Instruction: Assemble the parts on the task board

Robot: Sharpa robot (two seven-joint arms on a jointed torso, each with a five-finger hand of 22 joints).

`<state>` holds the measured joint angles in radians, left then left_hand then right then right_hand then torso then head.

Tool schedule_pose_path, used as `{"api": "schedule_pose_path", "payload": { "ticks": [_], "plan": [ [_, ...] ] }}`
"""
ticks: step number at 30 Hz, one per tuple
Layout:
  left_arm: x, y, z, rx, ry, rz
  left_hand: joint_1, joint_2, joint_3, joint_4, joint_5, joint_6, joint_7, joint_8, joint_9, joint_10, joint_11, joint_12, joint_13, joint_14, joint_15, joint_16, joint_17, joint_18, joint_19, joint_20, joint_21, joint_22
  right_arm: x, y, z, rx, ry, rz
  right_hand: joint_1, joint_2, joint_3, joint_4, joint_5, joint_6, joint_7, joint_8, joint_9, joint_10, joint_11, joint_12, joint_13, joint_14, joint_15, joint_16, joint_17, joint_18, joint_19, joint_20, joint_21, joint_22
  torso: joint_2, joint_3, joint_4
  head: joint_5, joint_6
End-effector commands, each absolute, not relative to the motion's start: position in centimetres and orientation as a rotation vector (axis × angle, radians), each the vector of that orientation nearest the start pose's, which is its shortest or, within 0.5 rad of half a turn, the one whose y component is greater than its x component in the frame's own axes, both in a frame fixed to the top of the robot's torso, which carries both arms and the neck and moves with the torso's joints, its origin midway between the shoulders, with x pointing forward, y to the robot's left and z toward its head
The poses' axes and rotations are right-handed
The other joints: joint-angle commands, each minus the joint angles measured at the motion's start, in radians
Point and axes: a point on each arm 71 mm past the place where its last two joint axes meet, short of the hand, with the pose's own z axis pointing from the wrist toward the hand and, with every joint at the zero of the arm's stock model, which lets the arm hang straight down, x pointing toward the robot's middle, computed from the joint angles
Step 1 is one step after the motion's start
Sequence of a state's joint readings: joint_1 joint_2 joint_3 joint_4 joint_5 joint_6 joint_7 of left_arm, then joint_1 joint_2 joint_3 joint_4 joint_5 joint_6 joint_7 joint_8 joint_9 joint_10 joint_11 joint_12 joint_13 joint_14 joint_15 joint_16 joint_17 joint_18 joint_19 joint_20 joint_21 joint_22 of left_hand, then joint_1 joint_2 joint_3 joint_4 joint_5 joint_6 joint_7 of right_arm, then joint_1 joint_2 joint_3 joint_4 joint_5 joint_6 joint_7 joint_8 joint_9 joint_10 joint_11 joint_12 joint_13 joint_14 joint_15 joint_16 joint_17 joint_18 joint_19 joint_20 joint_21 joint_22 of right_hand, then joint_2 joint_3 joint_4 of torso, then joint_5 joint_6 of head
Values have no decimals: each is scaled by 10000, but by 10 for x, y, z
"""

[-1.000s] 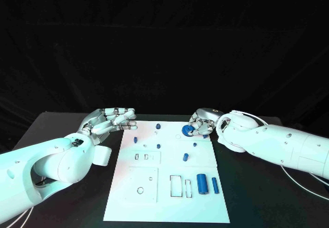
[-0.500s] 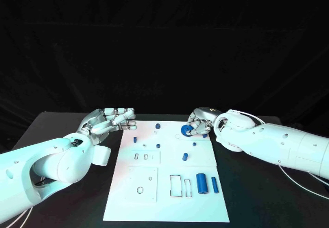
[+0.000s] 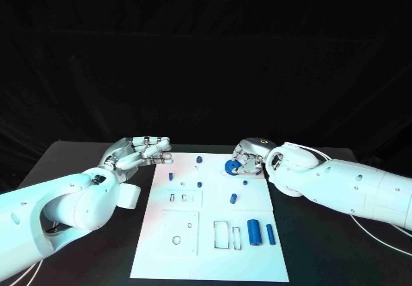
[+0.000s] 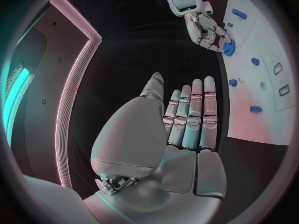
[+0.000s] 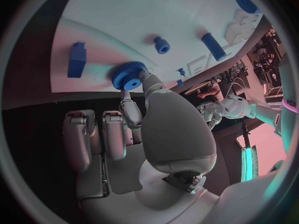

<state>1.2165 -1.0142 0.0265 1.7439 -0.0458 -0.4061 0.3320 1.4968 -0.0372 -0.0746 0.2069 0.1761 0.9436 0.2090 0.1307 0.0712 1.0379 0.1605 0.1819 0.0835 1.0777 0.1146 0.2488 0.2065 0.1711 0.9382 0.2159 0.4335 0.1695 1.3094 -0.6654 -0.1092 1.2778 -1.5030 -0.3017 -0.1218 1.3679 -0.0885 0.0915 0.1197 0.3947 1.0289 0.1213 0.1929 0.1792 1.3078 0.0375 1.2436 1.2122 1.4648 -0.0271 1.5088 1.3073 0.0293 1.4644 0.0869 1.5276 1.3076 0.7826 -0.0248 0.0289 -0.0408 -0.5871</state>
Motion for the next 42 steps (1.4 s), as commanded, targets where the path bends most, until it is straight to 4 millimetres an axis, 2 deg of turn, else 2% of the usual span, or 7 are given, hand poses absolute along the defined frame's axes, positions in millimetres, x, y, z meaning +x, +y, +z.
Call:
{"api": "schedule_pose_path", "payload": {
  "ticks": [1,12,15,22,27,37,42],
  "plan": [
    [458,228,-131,-10748,13784,-15370,37,85,-23,-40,-10,-37,60,-55,7,-65,0,-58,19,-66,-8,-64,20,100,-61,15,-20,-9,536,-170,-157,-2463,15421,5172,23,138,129,16,-166,103,-56,9,29,40,-34,-43,-19,822,-57,68,1604,-155,678,-69,87,2168,2,3,14,-4,20],
    [458,226,-131,-10730,13793,-15415,41,87,-22,-43,-10,-37,60,-56,8,-64,0,-58,19,-66,-8,-64,21,100,-61,15,-20,-9,528,-119,-149,-3114,14657,5755,29,101,316,35,-407,98,-46,-22,13,43,-28,-68,-28,835,-56,97,1659,-174,733,-79,134,2236,10,-7,16,40,18],
    [458,226,-131,-10726,13803,-15431,41,87,-22,-43,-10,-37,60,-56,8,-64,0,-58,19,-66,-8,-64,21,100,-61,15,-20,-9,528,-109,-148,-3199,14552,5782,22,72,326,36,-433,93,-44,-28,10,45,-25,-68,-27,836,-54,99,1663,-176,736,-78,137,2240,13,-8,20,9,14],
    [458,224,-131,-10719,13826,-15463,43,87,-22,-44,-10,-37,60,-56,8,-64,0,-58,19,-66,-8,-64,21,100,-61,15,-20,-9,530,-86,-151,-3366,14495,5792,25,55,354,33,-474,93,-43,-34,7,49,-26,-69,-25,838,-53,103,1671,-178,742,-77,142,2247,15,1,15,46,2],
    [457,222,-131,-10712,13848,-15492,63,93,-20,-56,-11,-36,60,-58,9,-63,0,-59,21,-61,-10,-64,29,103,-62,17,-15,-8,534,-74,-155,-3455,14615,5689,10,49,372,43,-508,90,-39,-40,4,42,-22,-82,-38,834,-51,96,1658,-176,738,-77,138,2242,15,-12,2,59,7],
    [457,219,-130,-10693,13879,-15552,63,93,-20,-56,-11,-36,60,-58,9,-63,0,-59,21,-61,-10,-64,29,103,-62,17,-15,-8,537,-66,-165,-3506,14911,5570,-18,40,390,62,-547,84,-33,-50,-1,41,-15,-86,-40,835,-47,98,1661,-175,735,-75,135,2239,9,-2,-19,78,-19],
    [457,218,-130,-10691,13897,-15570,76,98,-19,-65,-12,-35,61,-59,9,-63,0,-60,23,-60,-10,-65,35,105,-63,18,-12,-8,536,-65,-171,-3539,15082,5516,-28,36,397,69,-561,81,-30,-54,-2,39,-13,-90,-43,835,-46,97,1660,-176,737,-74,137,2242,6,0,1,57,-49]
  ]
}}
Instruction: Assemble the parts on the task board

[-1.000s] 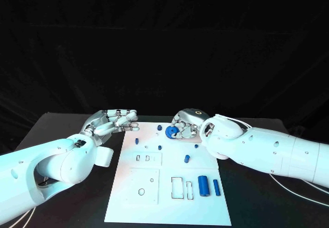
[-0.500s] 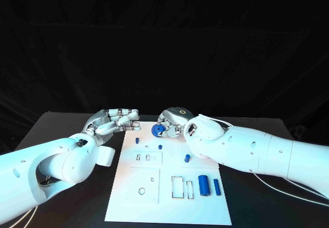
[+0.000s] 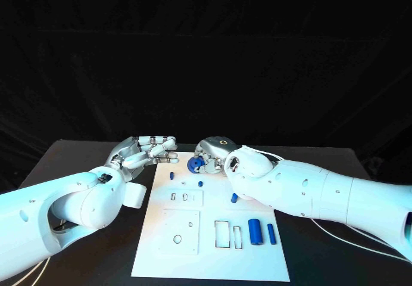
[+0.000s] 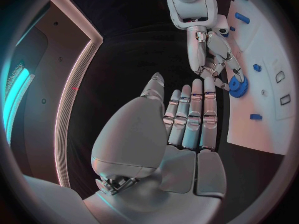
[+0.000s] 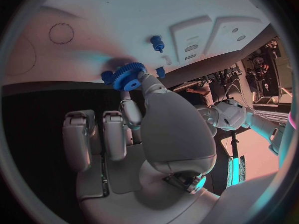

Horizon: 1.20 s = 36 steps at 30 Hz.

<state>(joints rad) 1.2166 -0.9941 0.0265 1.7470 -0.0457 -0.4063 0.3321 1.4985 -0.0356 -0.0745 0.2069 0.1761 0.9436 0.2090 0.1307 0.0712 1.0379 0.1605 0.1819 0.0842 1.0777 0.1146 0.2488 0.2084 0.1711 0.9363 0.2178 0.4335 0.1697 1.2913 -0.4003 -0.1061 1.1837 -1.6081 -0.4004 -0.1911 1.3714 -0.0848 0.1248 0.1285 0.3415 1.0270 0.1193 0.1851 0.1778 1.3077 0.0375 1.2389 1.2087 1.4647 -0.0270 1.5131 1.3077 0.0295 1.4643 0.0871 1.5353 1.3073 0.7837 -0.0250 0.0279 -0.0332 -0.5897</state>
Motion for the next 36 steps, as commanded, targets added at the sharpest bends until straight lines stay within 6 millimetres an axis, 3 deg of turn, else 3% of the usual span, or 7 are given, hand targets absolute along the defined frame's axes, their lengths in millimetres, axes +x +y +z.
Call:
{"api": "schedule_pose_path", "payload": {
  "ticks": [1,19,26,30,36],
  "plan": [
    [457,218,-130,-10690,13898,-15571,59,82,-19,-65,-11,-35,61,-59,10,-63,0,-61,15,-60,-10,-65,16,105,-44,-2,-12,-10,536,-65,-171,-3548,15108,5500,-63,-1,66,-19,-32,100,-10,23,11,42,-13,-41,-5,836,-47,56,1660,-177,734,-75,56,2241,-4,-1,-1,-16,-34],
    [457,219,-130,-10698,13870,-15524,75,90,-17,-74,-11,-37,64,-63,10,-67,2,-65,16,-63,-9,-69,21,106,-47,0,-10,-10,533,-63,-174,-3615,15251,5595,-164,-126,118,27,-108,-45,48,-85,-36,-103,33,-213,-166,817,-13,16,1591,-156,675,-54,1,2174,1,9,-12,32,-51],
    [457,220,-130,-10705,13861,-15499,75,90,-17,-74,-11,-37,64,-63,10,-67,2,-65,16,-63,-9,-69,21,106,-47,0,-10,-10,536,-68,-174,-3454,15191,5430,-275,-331,189,90,-183,-740,282,-518,-220,-449,234,-569,-493,796,148,-26,1530,-133,604,66,-70,2097,0,10,0,27,-45],
    [457,220,-130,-10711,13856,-15481,75,90,-17,-74,-11,-37,64,-63,10,-67,2,-65,16,-63,-9,-69,21,106,-47,0,-10,-10,536,-69,-174,-3455,15164,5468,-323,-490,171,196,-503,-1432,494,-926,-424,-706,424,-806,-734,795,314,-25,1537,-122,570,209,-108,2062,-2,11,-3,34,-33],
    [458,220,-130,-10715,13851,-15470,85,97,-15,-80,-11,-41,67,-67,9,-72,5,-69,16,-68,-7,-74,25,107,-50,2,-8,-10,535,-67,-175,-3542,15378,5609,-524,-555,74,436,-601,-1249,486,-850,-431,-635,444,-692,-654,805,351,1,1584,-135,618,282,-68,2120,1,13,-1,25,-27]
  ]
}}
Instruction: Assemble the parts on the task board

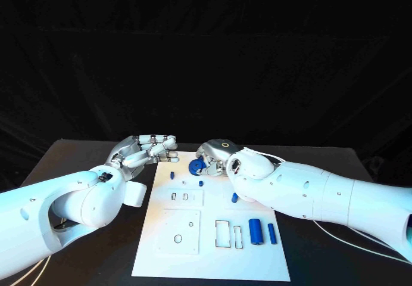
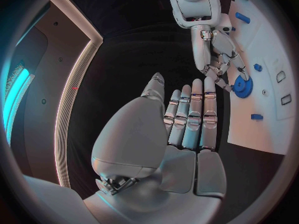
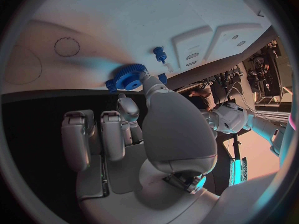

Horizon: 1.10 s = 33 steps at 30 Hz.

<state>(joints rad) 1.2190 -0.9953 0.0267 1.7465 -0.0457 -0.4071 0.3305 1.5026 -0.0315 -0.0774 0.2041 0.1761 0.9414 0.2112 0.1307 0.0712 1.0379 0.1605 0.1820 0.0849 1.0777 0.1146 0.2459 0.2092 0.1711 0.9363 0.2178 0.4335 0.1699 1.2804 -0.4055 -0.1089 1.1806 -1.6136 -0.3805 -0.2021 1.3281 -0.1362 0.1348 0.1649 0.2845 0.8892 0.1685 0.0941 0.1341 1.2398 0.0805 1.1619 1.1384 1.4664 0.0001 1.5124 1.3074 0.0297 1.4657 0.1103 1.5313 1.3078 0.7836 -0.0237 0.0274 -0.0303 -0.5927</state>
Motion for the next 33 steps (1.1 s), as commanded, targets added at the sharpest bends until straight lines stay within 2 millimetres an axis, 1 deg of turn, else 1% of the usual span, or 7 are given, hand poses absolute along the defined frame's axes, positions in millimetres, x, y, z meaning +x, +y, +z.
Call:
{"api": "schedule_pose_path", "payload": {
  "ticks": [1,5,8,13,20,29,33],
  "plan": [
    [458,220,-130,-10716,13850,-15466,44,56,13,-52,-12,-19,45,-67,10,-72,5,-69,9,-68,-7,-45,17,107,-50,2,-8,-11,535,-67,-176,-3544,15439,5629,-120,-46,-41,107,-38,182,-18,85,8,96,7,143,108,799,76,31,1629,-150,641,53,6,2157,2,0,4,-4,2],
    [458,221,-130,-10723,13845,-15450,44,56,13,-52,-12,-19,45,-67,10,-72,5,-69,9,-68,-7,-45,17,107,-50,2,-8,-11,535,-68,-178,-3451,15726,5666,-383,4,-125,350,92,349,-55,137,-2,255,-20,349,288,821,57,83,1719,-172,705,50,65,2233,1,-1,-3,5,-2],
    [458,221,-130,-10727,13844,-15440,44,56,13,-52,-12,-19,45,-67,10,-72,5,-69,9,-68,-7,-45,17,107,-50,2,-8,-11,537,-69,-179,-3356,15951,5660,-847,167,-183,749,787,461,-84,152,-30,328,-40,473,397,831,41,108,1763,-180,728,37,85,2262,3,-5,0,1,-9],
    [458,221,-130,-10733,13845,-15428,48,60,13,-54,-12,-21,47,-70,9,-75,7,-71,9,-71,-6,-48,19,107,-53,3,-8,-12,538,-71,-181,-3241,16245,5693,-1217,353,-176,1093,1238,569,-115,159,-66,426,-66,636,545,843,18,138,1815,-192,764,16,117,2306,1,-2,6,7,-18],
    [458,222,-130,-10745,13853,-15412,54,68,16,-57,-11,-24,50,-73,9,-79,9,-75,9,-74,-5,-51,21,107,-55,4,-7,-12,539,-75,-179,-2859,15951,5767,-1475,453,-119,1210,1800,521,-91,77,-143,352,-47,622,526,837,31,128,1798,-183,738,20,89,2281,-1,-7,15,-1,3],
    [459,223,-130,-10763,13846,-15371,61,76,20,-60,-10,-28,53,-76,8,-85,11,-78,9,-79,-3,-55,23,107,-57,5,-6,-12,530,-102,-167,-2214,14936,6352,-1150,323,66,1021,1803,568,-105,59,-188,277,-67,561,455,781,14,8,1587,-139,620,9,-31,2154,-19,4,-20,59,57],
    [459,224,-131,-10760,13855,-15382,61,76,20,-60,-10,-28,53,-76,8,-85,11,-78,9,-79,-3,-55,23,107,-57,5,-6,-12,525,-125,-161,-1658,14925,6970,-984,230,97,948,937,531,-78,6,-235,188,-40,472,363,734,32,-93,1434,-66,418,18,-239,1938,-47,4,-57,83,104]
  ]
}}
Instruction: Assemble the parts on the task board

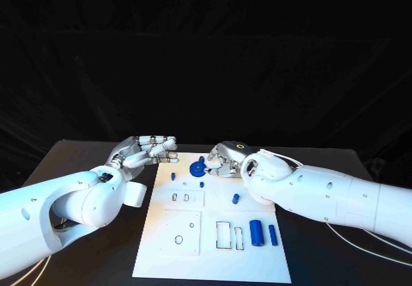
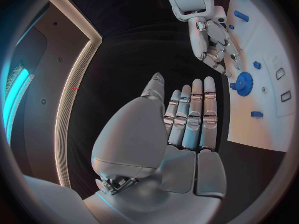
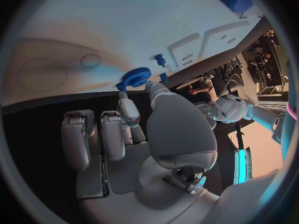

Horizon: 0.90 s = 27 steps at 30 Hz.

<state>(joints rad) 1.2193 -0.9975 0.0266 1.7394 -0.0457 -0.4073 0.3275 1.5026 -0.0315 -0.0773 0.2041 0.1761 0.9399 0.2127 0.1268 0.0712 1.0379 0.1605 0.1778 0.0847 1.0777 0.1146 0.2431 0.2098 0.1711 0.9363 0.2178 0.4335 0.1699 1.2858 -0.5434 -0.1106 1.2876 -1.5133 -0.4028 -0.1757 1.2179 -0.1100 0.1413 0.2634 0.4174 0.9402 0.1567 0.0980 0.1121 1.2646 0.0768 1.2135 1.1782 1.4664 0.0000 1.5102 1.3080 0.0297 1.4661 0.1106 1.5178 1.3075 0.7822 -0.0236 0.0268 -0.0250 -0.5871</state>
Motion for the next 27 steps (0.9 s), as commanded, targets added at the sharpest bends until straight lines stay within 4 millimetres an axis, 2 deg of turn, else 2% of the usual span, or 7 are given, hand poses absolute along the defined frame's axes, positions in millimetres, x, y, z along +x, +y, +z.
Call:
{"api": "schedule_pose_path", "payload": {
  "ticks": [1,10,13,19,21,23,27],
  "plan": [
    [460,225,-131,-10766,13846,-15365,63,78,20,-61,-10,-14,38,-37,8,-86,11,-38,11,-80,-3,-28,18,107,-58,5,-6,-13,523,-131,-159,-1492,14977,7140,181,-82,10,-81,-533,42,41,-28,-19,-69,-3,-51,-44,727,35,-88,1405,-50,368,17,-151,1893,-46,4,-85,41,45],
    [463,229,-132,-10804,13780,-15246,67,82,21,-64,-10,-16,40,-39,7,-89,13,-40,11,-83,-2,-30,19,107,-60,6,-6,-13,513,-209,-152,48,15993,8325,1176,-258,-117,-812,-1305,319,-22,73,-34,-138,-61,-135,-138,742,-10,-80,1444,-14,268,-9,-281,1794,-138,83,-251,-14,-23],
    [463,227,-132,-10792,13802,-15288,67,82,21,-64,-10,-16,40,-39,7,-89,13,-40,11,-83,-2,-30,19,107,-60,6,-6,-13,515,-235,-154,802,16238,8562,1357,-230,-209,-935,-1939,322,-75,58,-61,-204,-104,-245,-252,700,-47,-178,1293,22,168,-40,-396,1692,-157,113,-279,-37,-72],
    [464,226,-133,-10793,13855,-15325,83,92,26,-73,-9,-17,41,-42,8,-92,14,-44,12,-89,1,-36,23,107,-65,8,-5,-14,516,-270,-162,1473,16317,8251,1690,-223,-224,-1166,-1907,274,-66,14,-98,-192,-109,-251,-244,723,-59,-136,1379,13,190,-62,-385,1717,-174,177,-341,-32,-85],
    [465,226,-133,-10801,13884,-15330,155,136,60,-111,-1,-10,38,-44,11,-90,10,-48,15,-90,-2,-43,35,110,-72,9,1,-13,517,-278,-166,1508,16319,7976,1747,-211,-233,-1208,-1894,249,-46,-4,-110,-136,-98,-197,-192,743,-53,-96,1445,-1,229,-62,-346,1759,-152,220,-375,-43,-101],
    [465,225,-134,-10799,13899,-15345,177,151,70,-122,0,-9,39,-45,11,-90,10,-50,15,-92,-2,-47,40,111,-75,9,5,-13,517,-282,-168,1437,16324,7739,1766,-225,-263,-1233,-1867,205,-28,-33,-126,-133,-83,-202,-199,745,-44,-93,1449,-1,230,-59,-348,1759,-161,197,-333,-82,-116],
    [465,225,-134,-10800,13926,-15363,218,177,91,-144,2,-8,38,-50,12,-91,10,-55,16,-94,-3,-53,50,112,-78,8,11,-11,518,-284,-173,1158,16309,7308,1838,-254,-334,-1306,-1752,62,34,-120,-173,-188,-31,-268,-268,738,-5,-114,1417,3,220,-37,-367,1748,-150,232,-342,-63,-58]
  ]
}}
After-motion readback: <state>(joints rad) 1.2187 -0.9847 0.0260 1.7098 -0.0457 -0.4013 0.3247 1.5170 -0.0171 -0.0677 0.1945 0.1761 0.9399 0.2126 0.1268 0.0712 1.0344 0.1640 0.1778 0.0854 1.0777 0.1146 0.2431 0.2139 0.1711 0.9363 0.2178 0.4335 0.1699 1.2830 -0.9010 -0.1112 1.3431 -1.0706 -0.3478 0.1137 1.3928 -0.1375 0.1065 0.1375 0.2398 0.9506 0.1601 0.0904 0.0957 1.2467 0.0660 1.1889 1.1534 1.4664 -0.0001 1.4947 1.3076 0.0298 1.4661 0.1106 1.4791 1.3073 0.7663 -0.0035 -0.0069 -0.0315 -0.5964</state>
